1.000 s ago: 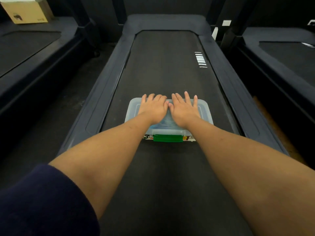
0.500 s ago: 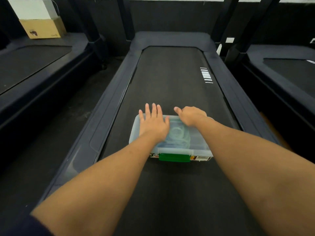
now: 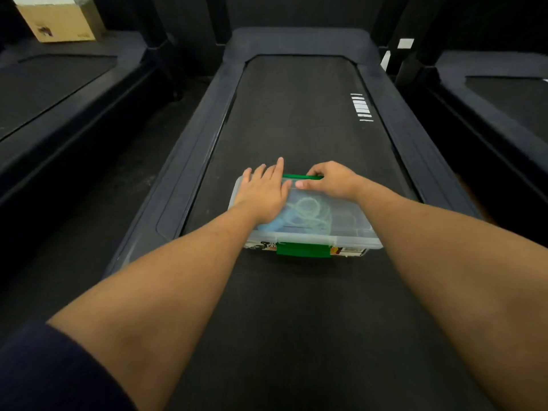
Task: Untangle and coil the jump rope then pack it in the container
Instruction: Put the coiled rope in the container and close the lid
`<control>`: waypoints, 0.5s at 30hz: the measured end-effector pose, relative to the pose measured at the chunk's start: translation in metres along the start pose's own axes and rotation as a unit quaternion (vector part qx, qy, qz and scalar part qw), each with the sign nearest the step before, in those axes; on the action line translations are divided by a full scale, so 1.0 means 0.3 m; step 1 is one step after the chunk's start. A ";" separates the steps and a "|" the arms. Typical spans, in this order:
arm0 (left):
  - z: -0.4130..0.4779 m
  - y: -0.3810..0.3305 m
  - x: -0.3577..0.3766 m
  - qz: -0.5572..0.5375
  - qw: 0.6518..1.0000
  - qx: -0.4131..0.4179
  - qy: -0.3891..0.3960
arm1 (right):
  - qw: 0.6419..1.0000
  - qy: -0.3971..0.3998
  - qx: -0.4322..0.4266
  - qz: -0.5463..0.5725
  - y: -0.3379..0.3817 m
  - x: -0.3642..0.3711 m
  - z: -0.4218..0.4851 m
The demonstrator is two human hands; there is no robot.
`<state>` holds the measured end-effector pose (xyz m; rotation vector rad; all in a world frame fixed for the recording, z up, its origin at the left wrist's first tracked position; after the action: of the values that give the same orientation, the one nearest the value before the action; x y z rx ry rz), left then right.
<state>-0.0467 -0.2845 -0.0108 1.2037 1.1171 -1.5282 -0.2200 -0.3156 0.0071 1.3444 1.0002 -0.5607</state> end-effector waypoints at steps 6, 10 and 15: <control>0.006 0.000 -0.004 0.001 1.000 0.006 -0.020 | 0.999 -0.031 -0.016 0.030 0.001 0.009 -0.025; 0.003 -0.002 -0.011 -0.012 0.999 0.006 -0.029 | 0.997 -0.065 -0.012 0.046 0.016 0.008 -0.053; -0.003 0.000 -0.019 -0.018 0.999 0.011 -0.046 | 0.993 -0.108 -0.017 0.054 0.022 0.016 -0.080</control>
<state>-0.0457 -0.2831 -0.0055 1.1224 1.0697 -1.6104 -0.2186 -0.2905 0.0082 1.2707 0.7524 -0.5911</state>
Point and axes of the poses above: each hand's wrist, its own z-axis towards the middle knuckle, its own x-axis out of the palm, y = z × x, the point moved 5 cm from there along z, towards the middle knuckle, and after that the axes turned 4 degrees about -x, right-handed, at the moved point
